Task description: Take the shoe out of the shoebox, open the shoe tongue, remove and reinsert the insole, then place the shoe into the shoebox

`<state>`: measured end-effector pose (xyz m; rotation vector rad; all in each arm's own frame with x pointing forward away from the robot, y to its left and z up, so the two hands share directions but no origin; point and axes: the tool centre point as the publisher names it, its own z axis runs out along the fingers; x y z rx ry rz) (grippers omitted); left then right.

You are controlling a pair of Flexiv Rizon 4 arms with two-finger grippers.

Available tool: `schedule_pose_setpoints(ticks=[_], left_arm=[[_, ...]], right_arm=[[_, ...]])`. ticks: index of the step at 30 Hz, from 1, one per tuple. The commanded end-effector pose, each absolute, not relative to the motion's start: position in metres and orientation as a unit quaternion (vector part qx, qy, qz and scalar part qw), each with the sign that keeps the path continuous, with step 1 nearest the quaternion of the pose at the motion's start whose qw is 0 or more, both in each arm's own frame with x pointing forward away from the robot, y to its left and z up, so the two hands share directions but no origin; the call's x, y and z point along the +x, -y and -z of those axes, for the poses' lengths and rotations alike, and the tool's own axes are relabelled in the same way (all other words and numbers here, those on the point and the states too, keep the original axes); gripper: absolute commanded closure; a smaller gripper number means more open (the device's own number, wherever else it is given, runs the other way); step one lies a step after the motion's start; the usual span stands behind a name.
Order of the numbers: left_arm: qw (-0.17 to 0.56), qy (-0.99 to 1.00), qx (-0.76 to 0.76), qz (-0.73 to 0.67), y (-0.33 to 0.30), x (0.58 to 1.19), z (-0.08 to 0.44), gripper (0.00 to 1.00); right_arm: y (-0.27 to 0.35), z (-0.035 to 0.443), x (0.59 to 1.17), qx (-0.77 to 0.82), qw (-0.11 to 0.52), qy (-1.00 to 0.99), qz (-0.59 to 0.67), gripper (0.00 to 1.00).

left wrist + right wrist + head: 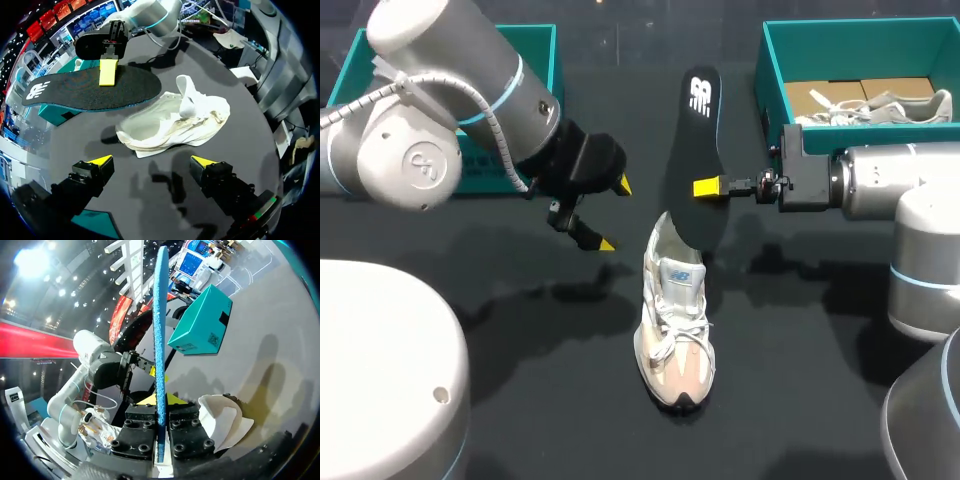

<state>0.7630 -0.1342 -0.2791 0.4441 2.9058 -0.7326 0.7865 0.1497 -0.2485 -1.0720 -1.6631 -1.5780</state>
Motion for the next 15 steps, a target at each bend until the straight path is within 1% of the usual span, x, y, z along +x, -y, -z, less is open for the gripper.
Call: schedule_pose_setpoints(ticks=[1,6,8,10,15], left_arm=[[0.054,-0.958,0.147,0.241,0.135,0.765,0.280,0.00],[0.054,-0.958,0.147,0.241,0.135,0.765,0.280,0.00],[0.045,-0.959,0.143,0.241,0.141,0.764,0.292,0.00],[0.064,-0.967,0.124,0.211,0.148,0.766,0.307,0.00],[0.054,-0.966,0.110,0.226,0.150,0.769,0.324,0.00]], right_arm=[[-0.153,0.251,0.790,-0.402,0.302,0.628,0.594,1.00],[-0.153,0.251,0.790,-0.402,0.302,0.628,0.594,1.00],[-0.154,0.252,0.791,-0.392,0.296,0.630,0.601,1.00],[-0.156,0.254,0.792,-0.377,0.291,0.628,0.616,1.00],[-0.159,0.259,0.793,-0.346,0.278,0.620,0.647,1.00]])
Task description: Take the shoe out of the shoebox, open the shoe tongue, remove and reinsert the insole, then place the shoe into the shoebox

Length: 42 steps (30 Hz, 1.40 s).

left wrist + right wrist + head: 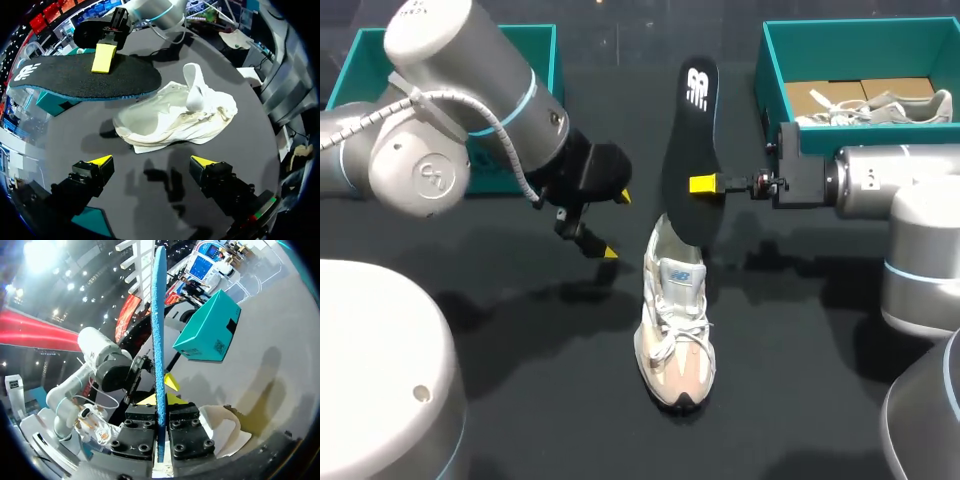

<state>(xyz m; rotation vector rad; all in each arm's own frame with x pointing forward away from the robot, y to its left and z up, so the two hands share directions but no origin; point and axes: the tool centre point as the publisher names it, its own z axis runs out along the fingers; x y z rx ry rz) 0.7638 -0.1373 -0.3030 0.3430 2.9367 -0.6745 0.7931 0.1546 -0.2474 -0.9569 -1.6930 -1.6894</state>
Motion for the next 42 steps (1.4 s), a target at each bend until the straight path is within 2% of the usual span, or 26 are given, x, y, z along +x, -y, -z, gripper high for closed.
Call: schedule_pose_setpoints(ticks=[1,17,30,42], left_arm=[[0.054,-0.967,0.104,0.228,0.150,0.770,0.326,0.00],[0.035,-0.965,0.104,0.238,0.153,0.774,0.357,0.00],[0.036,-0.967,0.103,0.232,0.154,0.776,0.362,0.00],[0.026,-0.966,0.102,0.236,0.156,0.779,0.368,0.00]], right_arm=[[-0.160,0.260,0.794,-0.342,0.278,0.619,0.650,1.00],[-0.168,0.274,0.806,-0.327,0.270,0.603,0.675,1.00],[-0.168,0.275,0.806,-0.328,0.272,0.600,0.677,1.00],[-0.175,0.280,0.807,-0.307,0.249,0.611,0.686,1.00]])
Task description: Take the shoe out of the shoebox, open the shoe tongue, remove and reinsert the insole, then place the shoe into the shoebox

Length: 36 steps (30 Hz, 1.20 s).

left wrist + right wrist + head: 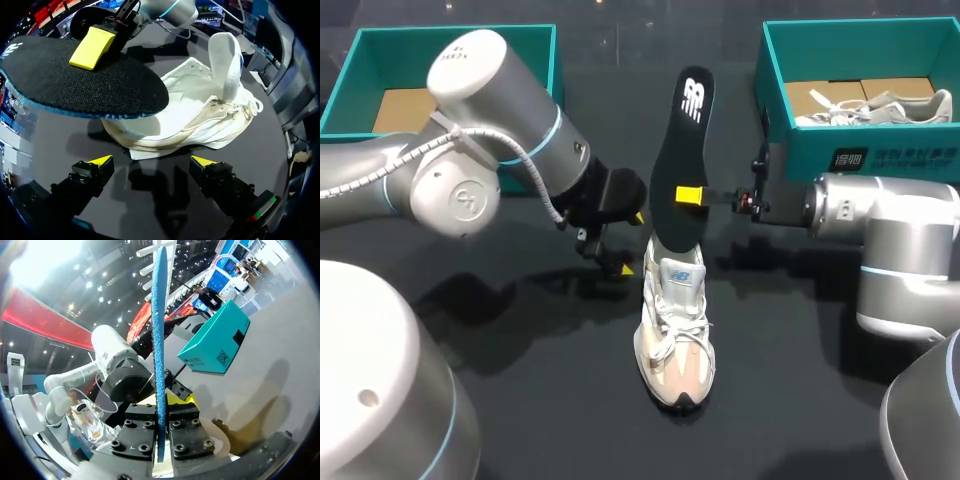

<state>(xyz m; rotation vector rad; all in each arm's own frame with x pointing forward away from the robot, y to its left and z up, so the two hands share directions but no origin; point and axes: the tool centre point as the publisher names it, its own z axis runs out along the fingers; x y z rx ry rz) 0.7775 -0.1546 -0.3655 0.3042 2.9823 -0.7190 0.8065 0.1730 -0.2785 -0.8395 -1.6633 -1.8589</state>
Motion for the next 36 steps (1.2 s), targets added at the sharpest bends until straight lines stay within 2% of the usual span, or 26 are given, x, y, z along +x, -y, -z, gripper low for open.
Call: schedule_pose_setpoints(ticks=[1,36], left_arm=[[0.026,-0.966,0.102,0.236,0.156,0.779,0.368,0.00],[0.026,-0.966,0.102,0.236,0.156,0.779,0.368,0.00]], right_arm=[[-0.175,0.279,0.807,-0.306,0.244,0.611,0.688,1.00],[-0.182,0.294,0.804,-0.226,0.139,0.630,0.729,1.00]])
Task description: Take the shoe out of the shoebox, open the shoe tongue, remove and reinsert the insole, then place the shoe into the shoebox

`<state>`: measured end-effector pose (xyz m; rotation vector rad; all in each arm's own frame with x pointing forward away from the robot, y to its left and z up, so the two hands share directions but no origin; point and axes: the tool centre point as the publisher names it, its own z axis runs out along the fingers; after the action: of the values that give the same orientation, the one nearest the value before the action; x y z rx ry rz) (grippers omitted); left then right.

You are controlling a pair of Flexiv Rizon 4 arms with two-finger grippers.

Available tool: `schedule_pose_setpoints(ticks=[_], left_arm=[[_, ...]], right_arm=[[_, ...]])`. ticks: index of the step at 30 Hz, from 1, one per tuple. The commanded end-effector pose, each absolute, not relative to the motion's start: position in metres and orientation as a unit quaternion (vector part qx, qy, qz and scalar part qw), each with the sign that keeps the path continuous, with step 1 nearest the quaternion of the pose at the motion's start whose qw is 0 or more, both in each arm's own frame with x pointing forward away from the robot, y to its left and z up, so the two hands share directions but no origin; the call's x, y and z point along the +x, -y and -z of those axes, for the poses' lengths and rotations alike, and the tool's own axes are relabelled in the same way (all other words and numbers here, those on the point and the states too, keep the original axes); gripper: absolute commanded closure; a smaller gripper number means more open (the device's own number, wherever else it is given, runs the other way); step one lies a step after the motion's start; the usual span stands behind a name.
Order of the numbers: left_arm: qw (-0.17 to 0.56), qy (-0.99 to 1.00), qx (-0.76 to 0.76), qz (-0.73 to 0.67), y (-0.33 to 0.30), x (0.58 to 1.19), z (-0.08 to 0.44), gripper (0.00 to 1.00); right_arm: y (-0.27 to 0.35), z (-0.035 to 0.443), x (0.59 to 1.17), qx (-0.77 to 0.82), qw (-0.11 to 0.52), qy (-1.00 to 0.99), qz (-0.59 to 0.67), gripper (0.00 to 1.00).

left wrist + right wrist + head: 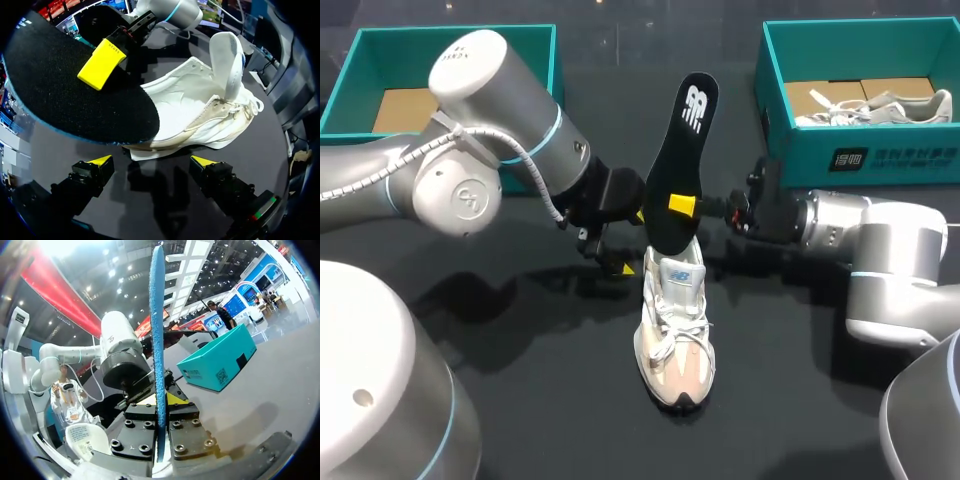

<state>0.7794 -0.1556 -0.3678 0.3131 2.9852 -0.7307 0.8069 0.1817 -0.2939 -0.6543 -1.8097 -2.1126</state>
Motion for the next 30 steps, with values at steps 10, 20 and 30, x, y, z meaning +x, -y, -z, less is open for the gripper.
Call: schedule_pose_setpoints(ticks=[10,20,30], left_arm=[[0.026,-0.966,0.102,0.236,0.156,0.779,0.368,0.00],[0.026,-0.966,0.102,0.236,0.156,0.779,0.368,0.00],[0.026,-0.966,0.102,0.236,0.156,0.779,0.368,0.00]], right_arm=[[-0.177,0.299,0.795,-0.226,0.132,0.639,0.723,1.00],[-0.174,0.307,0.786,-0.232,0.133,0.646,0.715,1.00],[-0.179,0.321,0.775,-0.252,0.145,0.655,0.698,1.00]])
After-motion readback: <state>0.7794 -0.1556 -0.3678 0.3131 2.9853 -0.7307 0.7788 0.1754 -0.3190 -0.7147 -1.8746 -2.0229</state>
